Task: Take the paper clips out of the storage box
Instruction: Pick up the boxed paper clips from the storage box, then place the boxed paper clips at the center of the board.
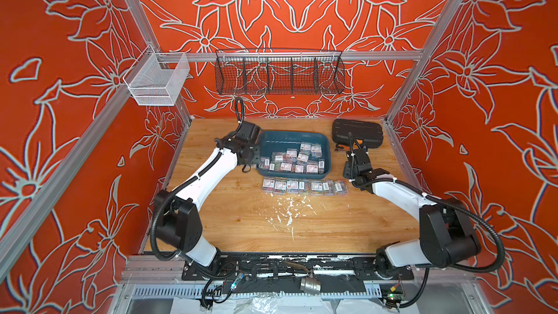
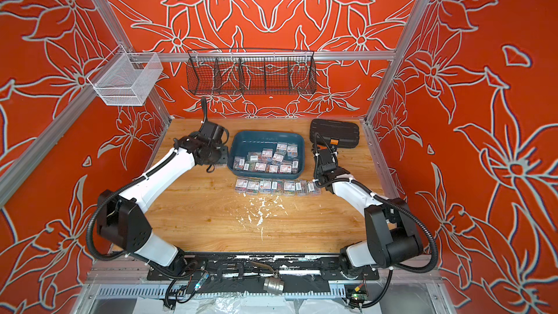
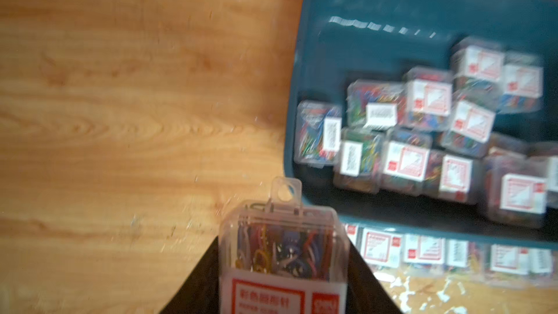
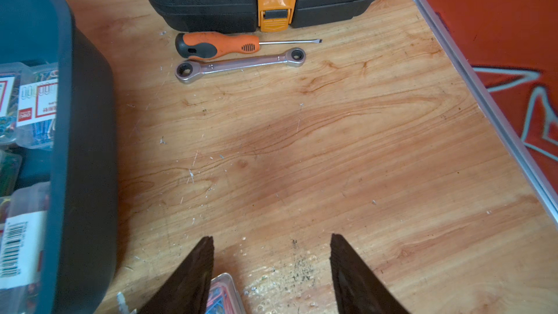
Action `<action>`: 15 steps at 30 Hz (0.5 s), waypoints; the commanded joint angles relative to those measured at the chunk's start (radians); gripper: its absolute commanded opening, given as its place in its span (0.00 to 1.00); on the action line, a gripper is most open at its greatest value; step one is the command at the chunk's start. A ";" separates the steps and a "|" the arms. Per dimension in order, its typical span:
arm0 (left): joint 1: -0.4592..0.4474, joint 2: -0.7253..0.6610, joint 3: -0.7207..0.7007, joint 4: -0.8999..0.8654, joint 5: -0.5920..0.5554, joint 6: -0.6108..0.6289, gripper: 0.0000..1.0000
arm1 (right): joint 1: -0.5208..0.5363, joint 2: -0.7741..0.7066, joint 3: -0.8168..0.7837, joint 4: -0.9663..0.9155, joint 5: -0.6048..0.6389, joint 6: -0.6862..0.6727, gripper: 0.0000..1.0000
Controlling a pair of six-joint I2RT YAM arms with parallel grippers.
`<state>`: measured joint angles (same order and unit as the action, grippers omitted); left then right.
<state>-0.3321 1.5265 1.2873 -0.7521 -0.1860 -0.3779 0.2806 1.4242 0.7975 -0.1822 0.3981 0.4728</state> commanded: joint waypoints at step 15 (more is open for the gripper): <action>0.001 -0.139 -0.460 0.306 0.080 -0.098 0.36 | -0.003 -0.035 -0.014 0.016 -0.002 -0.007 0.65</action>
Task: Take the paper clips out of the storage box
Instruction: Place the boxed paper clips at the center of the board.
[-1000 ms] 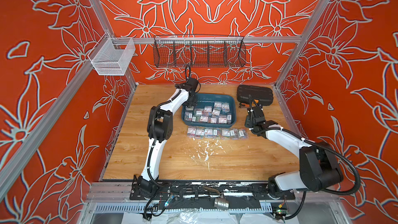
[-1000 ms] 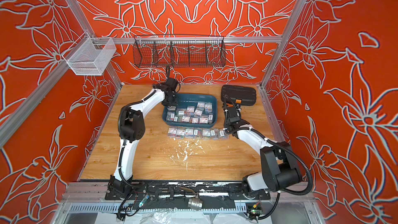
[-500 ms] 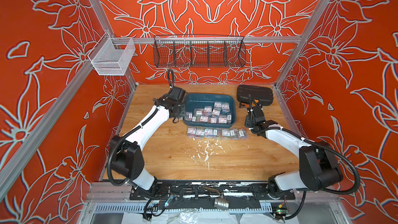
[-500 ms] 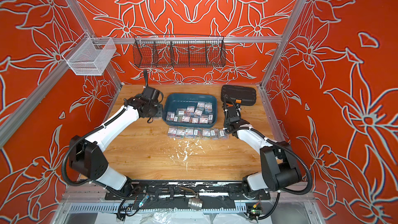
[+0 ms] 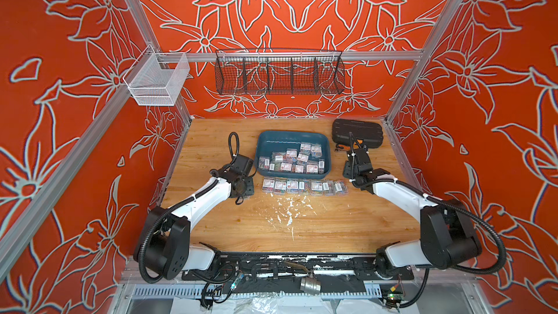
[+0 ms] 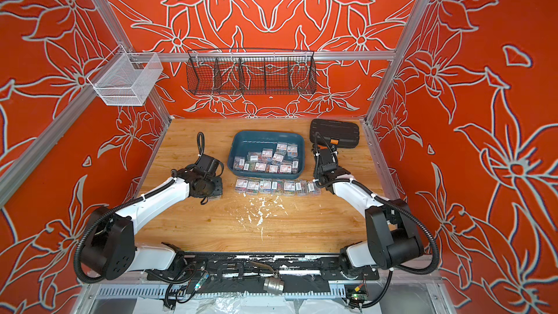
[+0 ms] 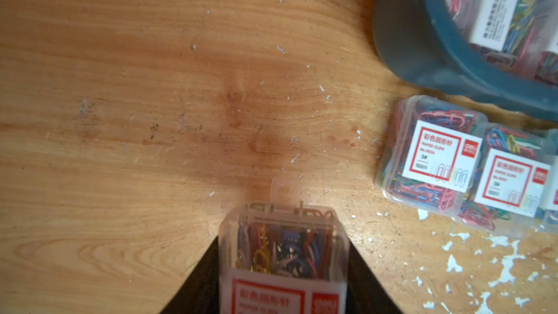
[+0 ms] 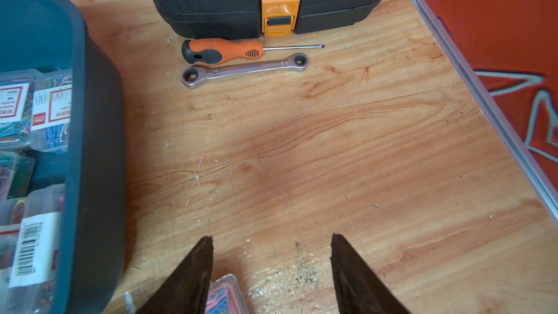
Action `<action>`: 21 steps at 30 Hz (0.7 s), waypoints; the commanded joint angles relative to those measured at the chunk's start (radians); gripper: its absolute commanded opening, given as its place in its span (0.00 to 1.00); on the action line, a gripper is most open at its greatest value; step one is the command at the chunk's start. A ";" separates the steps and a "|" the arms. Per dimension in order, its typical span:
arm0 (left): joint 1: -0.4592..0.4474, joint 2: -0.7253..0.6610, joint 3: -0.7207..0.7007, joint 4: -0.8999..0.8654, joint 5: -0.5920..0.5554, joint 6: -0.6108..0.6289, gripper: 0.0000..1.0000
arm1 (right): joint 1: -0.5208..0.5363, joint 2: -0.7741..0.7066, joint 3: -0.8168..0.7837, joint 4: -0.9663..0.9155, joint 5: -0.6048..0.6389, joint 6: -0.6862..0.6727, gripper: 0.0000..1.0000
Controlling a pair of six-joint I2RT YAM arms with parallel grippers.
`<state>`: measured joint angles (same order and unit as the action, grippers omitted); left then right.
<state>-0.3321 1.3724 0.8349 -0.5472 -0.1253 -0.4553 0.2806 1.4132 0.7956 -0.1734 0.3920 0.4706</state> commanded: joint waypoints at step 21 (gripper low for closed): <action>0.001 0.356 0.163 0.187 -0.056 -0.034 0.34 | -0.002 -0.015 -0.003 -0.004 0.004 -0.003 0.64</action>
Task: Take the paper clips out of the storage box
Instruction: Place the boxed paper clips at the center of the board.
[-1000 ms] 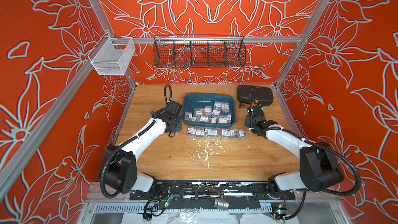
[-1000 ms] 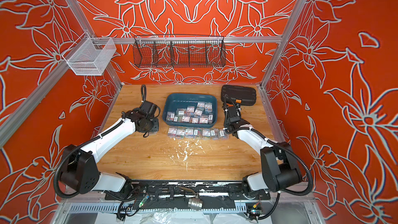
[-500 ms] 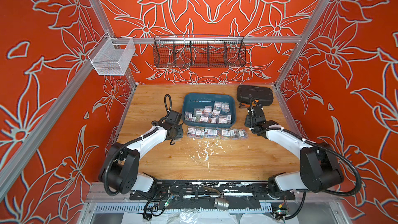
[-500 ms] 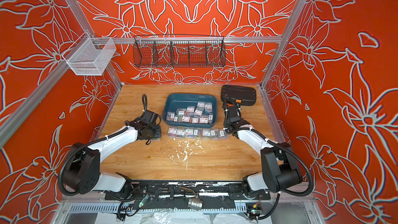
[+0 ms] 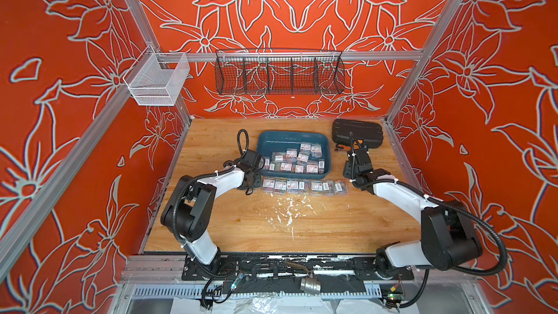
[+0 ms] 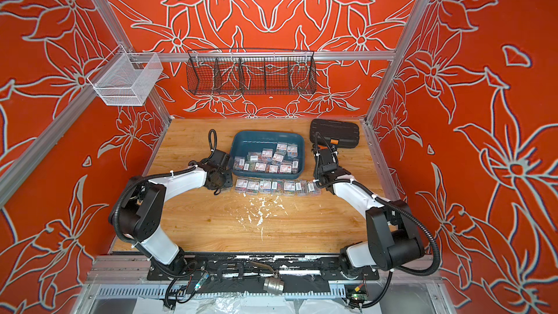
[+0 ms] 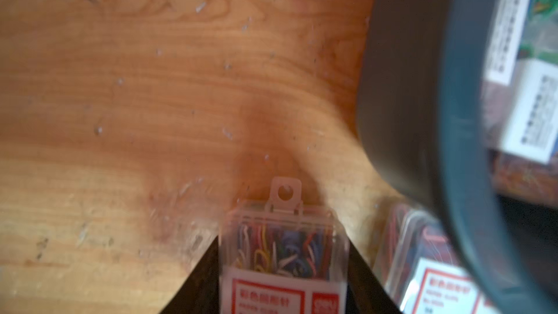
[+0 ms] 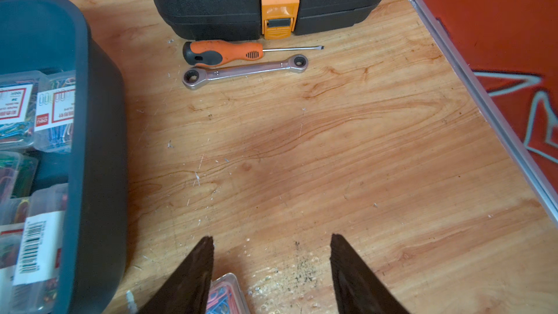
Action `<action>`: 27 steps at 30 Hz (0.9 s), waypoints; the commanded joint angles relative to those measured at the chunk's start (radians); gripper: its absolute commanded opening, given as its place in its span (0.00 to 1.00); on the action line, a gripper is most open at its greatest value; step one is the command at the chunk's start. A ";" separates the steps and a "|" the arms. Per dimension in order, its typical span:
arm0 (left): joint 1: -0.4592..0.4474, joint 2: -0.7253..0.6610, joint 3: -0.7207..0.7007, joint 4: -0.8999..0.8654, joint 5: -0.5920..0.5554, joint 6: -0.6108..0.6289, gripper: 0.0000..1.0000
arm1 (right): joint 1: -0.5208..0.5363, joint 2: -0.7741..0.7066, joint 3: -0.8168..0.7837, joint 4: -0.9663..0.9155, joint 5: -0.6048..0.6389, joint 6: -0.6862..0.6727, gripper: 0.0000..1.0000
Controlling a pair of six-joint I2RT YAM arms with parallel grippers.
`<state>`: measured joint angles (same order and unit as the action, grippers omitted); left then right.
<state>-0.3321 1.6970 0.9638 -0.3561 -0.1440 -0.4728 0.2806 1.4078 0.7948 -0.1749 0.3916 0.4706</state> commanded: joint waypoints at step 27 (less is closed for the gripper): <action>0.032 -0.105 -0.135 0.157 0.133 -0.060 0.70 | -0.002 -0.015 -0.008 0.006 -0.005 -0.008 0.64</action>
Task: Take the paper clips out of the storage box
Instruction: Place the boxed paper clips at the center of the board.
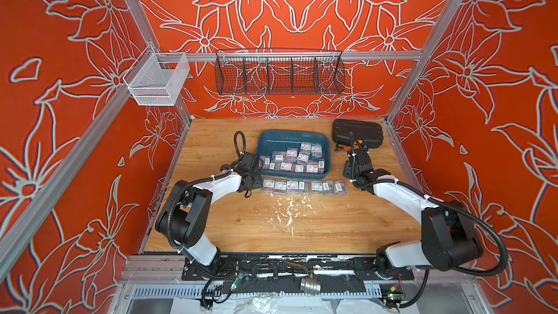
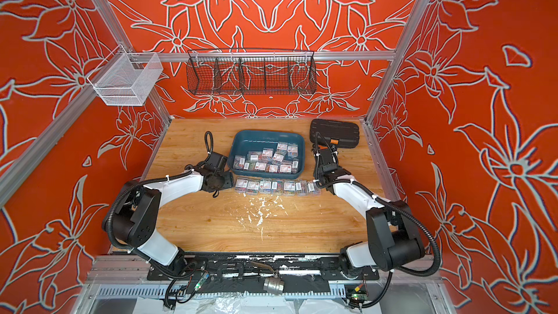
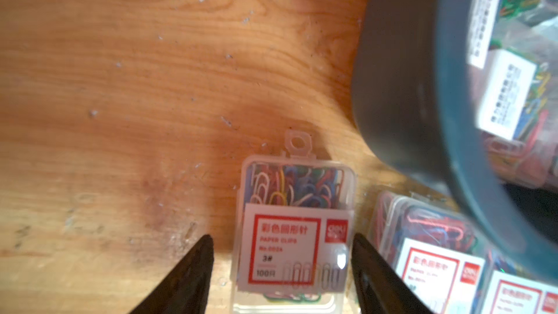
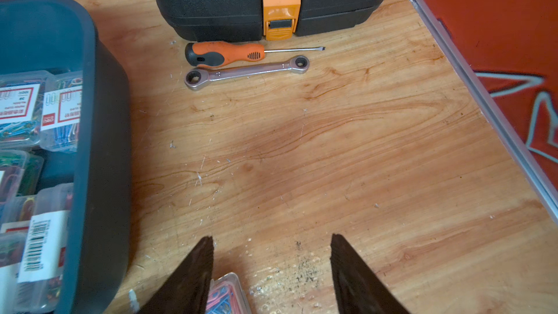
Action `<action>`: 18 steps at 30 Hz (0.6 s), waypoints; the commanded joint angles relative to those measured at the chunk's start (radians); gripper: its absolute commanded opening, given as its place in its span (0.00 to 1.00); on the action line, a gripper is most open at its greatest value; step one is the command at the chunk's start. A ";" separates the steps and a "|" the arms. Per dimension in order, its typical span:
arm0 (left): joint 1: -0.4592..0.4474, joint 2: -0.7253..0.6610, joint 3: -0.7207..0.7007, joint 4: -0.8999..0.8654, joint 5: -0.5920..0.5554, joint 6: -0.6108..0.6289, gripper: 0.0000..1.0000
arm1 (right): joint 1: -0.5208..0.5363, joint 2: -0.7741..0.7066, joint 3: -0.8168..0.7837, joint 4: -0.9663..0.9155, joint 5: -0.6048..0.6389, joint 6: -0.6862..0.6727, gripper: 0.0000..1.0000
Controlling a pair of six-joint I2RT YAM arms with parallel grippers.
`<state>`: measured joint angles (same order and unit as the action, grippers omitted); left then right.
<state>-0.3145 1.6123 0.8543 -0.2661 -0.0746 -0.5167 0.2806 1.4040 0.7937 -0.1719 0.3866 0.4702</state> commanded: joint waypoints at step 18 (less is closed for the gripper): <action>0.043 -0.070 -0.111 0.193 0.264 0.003 0.69 | -0.002 0.011 0.013 -0.013 -0.002 -0.010 0.64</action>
<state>-0.2726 1.5738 0.7547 -0.0597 0.1497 -0.5144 0.2806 1.4044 0.7937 -0.1749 0.3836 0.4633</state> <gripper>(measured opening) 0.689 0.641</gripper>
